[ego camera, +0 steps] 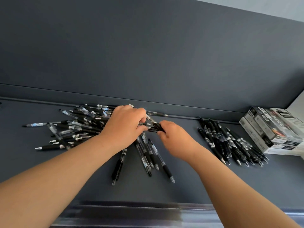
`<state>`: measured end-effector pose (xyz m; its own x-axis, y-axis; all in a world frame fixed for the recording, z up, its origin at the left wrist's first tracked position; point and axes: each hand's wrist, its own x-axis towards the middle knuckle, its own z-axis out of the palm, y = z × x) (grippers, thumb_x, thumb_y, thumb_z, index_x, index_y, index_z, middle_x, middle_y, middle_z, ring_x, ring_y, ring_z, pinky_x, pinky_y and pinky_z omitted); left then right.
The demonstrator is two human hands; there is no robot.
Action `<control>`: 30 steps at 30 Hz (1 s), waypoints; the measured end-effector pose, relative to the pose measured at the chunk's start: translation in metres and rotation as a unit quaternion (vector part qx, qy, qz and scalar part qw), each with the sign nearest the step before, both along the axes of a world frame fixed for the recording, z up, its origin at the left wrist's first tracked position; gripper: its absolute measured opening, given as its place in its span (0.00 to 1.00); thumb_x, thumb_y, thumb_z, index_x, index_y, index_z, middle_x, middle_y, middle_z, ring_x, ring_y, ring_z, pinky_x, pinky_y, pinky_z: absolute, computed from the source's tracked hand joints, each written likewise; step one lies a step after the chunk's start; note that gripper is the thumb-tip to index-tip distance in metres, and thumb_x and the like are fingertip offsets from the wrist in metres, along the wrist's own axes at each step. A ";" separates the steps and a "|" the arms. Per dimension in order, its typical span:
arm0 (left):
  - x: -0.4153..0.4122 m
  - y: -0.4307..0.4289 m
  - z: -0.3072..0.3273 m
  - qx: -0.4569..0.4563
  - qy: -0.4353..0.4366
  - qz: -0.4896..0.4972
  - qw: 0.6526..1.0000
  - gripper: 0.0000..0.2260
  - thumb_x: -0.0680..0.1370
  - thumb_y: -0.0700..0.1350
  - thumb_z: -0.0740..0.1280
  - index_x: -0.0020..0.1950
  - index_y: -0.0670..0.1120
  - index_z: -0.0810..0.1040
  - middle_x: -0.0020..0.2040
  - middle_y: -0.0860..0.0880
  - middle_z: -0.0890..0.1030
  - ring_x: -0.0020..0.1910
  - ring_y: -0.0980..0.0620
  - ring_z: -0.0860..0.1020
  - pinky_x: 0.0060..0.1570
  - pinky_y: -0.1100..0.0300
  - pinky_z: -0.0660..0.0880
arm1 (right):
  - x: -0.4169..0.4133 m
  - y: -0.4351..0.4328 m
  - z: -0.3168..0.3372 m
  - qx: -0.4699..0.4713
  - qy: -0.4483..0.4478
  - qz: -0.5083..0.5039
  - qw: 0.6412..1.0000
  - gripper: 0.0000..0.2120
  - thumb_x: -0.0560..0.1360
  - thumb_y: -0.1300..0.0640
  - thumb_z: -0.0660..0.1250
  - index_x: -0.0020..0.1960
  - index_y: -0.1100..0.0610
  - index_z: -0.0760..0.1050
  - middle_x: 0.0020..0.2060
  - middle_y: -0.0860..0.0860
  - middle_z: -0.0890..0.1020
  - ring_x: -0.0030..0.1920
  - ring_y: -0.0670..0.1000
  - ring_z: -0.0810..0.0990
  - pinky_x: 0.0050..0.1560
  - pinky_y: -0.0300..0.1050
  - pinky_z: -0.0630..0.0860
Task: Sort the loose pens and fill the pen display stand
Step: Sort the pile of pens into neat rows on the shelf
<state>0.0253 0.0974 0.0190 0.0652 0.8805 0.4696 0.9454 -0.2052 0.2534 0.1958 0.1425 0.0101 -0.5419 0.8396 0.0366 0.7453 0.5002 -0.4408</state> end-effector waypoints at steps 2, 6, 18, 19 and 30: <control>0.000 0.001 -0.004 0.004 0.017 -0.002 1.000 0.06 0.74 0.50 0.70 0.47 0.51 0.74 0.43 0.56 0.76 0.50 0.51 0.72 0.53 0.59 0.62 | 0.012 0.004 -0.005 0.050 -0.036 -0.050 0.997 0.04 0.80 0.58 0.56 0.47 0.57 0.66 0.44 0.54 0.73 0.42 0.57 0.72 0.39 0.45 0.63; -0.008 -0.002 -0.011 -0.007 0.041 0.010 0.999 0.09 0.76 0.48 0.68 0.56 0.50 0.78 0.51 0.54 0.78 0.56 0.49 0.72 0.59 0.56 0.63 | 0.044 0.011 -0.016 0.107 -0.095 -0.173 0.974 0.04 0.80 0.58 0.56 0.47 0.57 0.64 0.48 0.58 0.77 0.48 0.60 0.78 0.39 0.44 0.62; -0.017 -0.003 -0.025 -0.073 0.042 0.023 0.996 0.13 0.77 0.50 0.66 0.61 0.51 0.77 0.55 0.53 0.78 0.60 0.48 0.70 0.63 0.53 0.63 | 0.070 -0.003 -0.039 0.090 -0.198 -0.265 0.939 0.19 0.80 0.45 0.53 0.68 0.53 0.64 0.65 0.52 0.68 0.64 0.57 0.65 0.59 0.54 0.65; -0.018 -0.003 -0.026 -0.073 0.042 0.021 0.996 0.13 0.77 0.50 0.66 0.61 0.51 0.77 0.55 0.52 0.78 0.60 0.48 0.70 0.63 0.53 0.62 | 0.069 -0.004 -0.038 0.083 -0.197 -0.262 0.941 0.20 0.80 0.44 0.53 0.68 0.52 0.63 0.66 0.51 0.68 0.65 0.57 0.64 0.60 0.54 0.64; -0.032 -0.022 -0.016 -0.080 0.036 0.028 0.996 0.14 0.77 0.51 0.66 0.62 0.51 0.76 0.56 0.52 0.77 0.61 0.49 0.70 0.63 0.56 0.62 | 0.018 -0.024 -0.016 0.091 -0.126 -0.139 0.978 0.26 0.81 0.46 0.52 0.76 0.52 0.53 0.76 0.49 0.56 0.76 0.54 0.50 0.72 0.54 0.52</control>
